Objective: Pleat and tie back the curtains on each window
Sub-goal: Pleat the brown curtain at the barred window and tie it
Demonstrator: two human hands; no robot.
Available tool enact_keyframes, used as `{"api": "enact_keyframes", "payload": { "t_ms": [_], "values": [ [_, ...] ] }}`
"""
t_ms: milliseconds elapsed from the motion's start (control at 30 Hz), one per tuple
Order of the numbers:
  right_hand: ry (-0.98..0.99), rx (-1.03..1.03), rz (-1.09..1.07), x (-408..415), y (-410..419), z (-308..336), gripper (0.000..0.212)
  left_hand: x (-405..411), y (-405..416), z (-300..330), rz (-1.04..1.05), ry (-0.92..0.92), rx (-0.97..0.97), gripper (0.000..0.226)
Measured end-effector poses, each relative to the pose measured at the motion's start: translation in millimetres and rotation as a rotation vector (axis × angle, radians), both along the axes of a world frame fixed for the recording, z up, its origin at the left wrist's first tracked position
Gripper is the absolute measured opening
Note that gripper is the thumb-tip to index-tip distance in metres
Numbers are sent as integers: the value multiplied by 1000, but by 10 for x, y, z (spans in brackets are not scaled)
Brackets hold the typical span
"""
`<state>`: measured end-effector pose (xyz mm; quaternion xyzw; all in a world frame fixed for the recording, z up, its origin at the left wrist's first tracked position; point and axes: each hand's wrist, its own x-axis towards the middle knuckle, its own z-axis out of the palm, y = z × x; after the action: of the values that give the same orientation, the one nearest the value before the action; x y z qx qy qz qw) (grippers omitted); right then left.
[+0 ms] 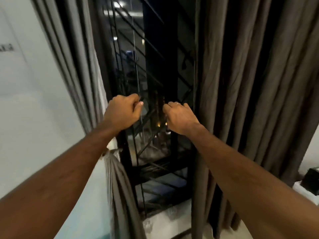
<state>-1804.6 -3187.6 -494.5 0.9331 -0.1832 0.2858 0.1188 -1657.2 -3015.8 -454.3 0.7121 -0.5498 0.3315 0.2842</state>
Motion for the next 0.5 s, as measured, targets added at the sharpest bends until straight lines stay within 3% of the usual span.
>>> {"api": "enact_keyframes", "payload": {
  "t_ms": [200,500],
  "values": [
    [-256,-122,42,-652,-969,1234,27,-567,-987,1225,28,-134,13,25],
    [-588,-189,334,-1012,-1459,2566,11,-1102,-1761,2608,71,-191,-228,29]
  ]
}}
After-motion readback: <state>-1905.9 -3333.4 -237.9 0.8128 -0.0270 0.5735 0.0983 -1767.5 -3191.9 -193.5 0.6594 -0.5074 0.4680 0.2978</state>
